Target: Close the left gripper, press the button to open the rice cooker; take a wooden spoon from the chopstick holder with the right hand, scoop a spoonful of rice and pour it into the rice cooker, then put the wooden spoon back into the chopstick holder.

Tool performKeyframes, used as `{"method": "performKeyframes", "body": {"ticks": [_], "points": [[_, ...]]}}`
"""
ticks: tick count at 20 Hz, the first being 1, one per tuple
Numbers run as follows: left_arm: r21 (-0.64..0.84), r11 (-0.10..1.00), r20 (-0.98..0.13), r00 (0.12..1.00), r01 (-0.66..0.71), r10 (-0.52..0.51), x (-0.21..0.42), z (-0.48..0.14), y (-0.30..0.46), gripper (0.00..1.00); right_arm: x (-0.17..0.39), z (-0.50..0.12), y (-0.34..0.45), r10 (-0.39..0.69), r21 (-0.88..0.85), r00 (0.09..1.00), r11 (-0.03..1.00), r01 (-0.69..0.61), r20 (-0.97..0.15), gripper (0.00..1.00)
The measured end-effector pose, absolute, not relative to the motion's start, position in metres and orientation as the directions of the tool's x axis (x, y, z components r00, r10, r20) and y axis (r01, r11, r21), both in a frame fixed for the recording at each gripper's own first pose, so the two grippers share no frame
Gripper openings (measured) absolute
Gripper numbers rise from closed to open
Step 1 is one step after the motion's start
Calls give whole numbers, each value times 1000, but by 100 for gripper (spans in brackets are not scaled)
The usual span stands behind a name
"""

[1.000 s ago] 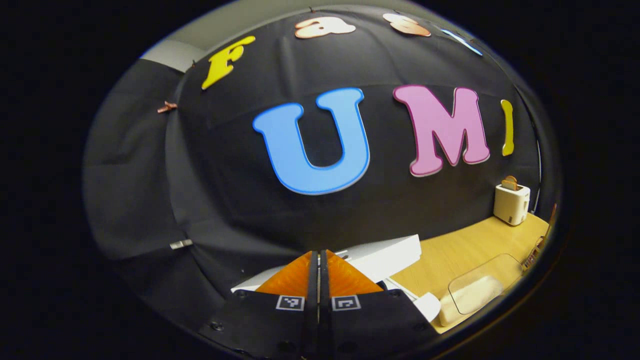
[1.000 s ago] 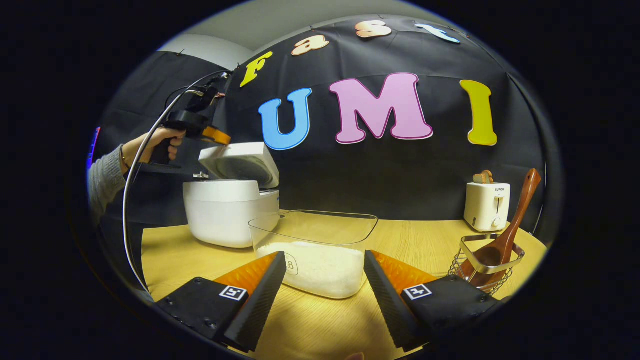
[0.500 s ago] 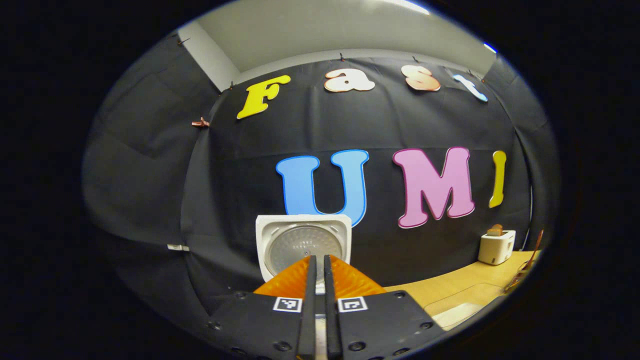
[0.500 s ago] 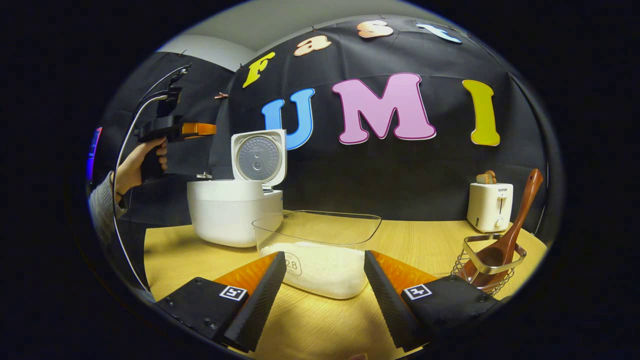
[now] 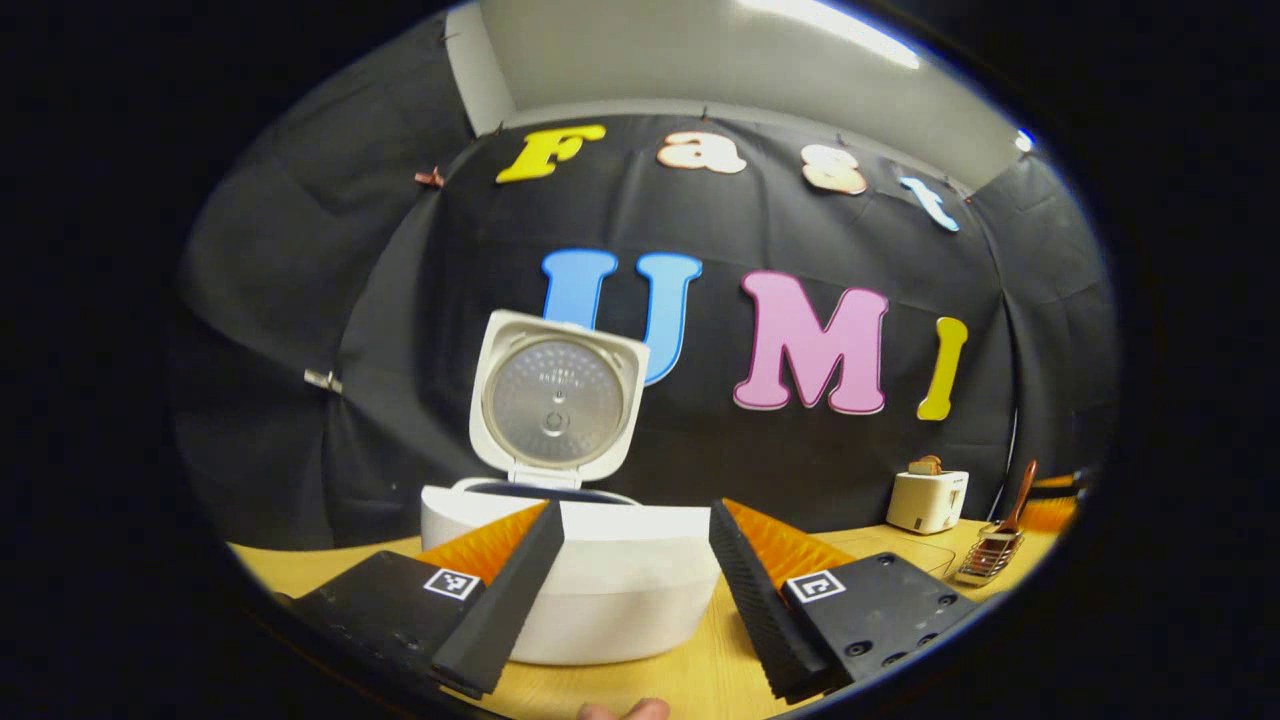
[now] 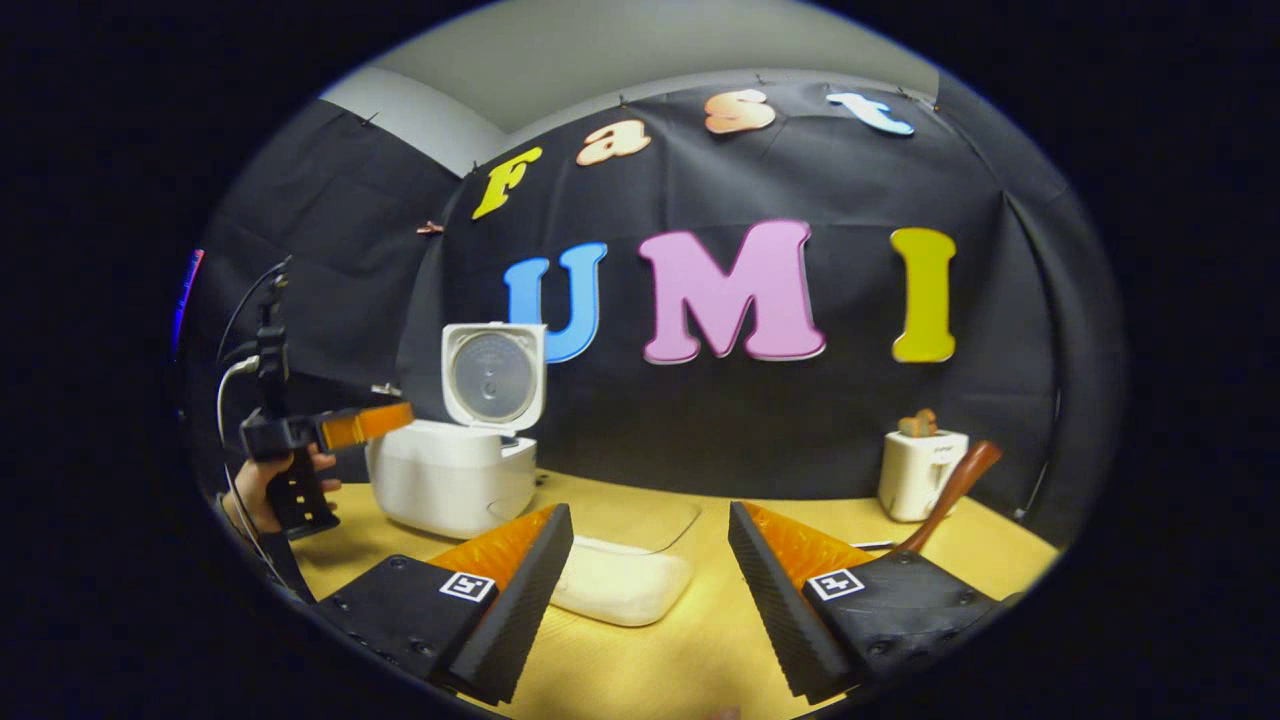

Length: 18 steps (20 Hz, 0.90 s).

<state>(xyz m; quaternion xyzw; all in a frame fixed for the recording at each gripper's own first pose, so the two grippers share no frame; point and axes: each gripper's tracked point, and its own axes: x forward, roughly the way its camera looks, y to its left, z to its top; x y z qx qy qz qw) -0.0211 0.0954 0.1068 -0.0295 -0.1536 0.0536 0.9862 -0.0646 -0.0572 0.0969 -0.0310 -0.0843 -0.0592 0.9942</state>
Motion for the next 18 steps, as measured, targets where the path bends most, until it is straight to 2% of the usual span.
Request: {"method": "performKeyframes", "body": {"ticks": [3, 6, 10, 14, 15, 16, 18], "points": [[2, 995, 293, 951, -98, 93, -35, 99, 83, 95, -84, 98, -110, -250, -37, 962, 966, 255, 113, 97], [-21, 1000, 286, 958, -4, 10, -47, 98, 57, 95, -89, 83, -162, -348, 29, 937, 937, 347, 29, 97], [-24, 998, 212, 976, 62, -55, -40, 75, 45, 95, -73, 60, -194, -383, 158, 922, 908, 387, -54, 97], [-5, 995, 133, 987, 96, -94, -31, 46, 37, 95, -52, 55, -217, -406, 174, 910, 893, 416, -87, 96], [-5, 995, 116, 989, 98, -96, -27, 38, 35, 91, -47, 56, -224, -417, 172, 904, 888, 427, -92, 96], [-1, 995, 97, 991, 95, -95, -25, 32, 35, 95, -40, 54, -229, -423, 183, 900, 882, 435, -100, 96], [11, 997, 74, 994, 82, -82, -20, 22, 38, 95, -32, 49, -237, -431, 217, 892, 866, 451, -132, 81]]}}
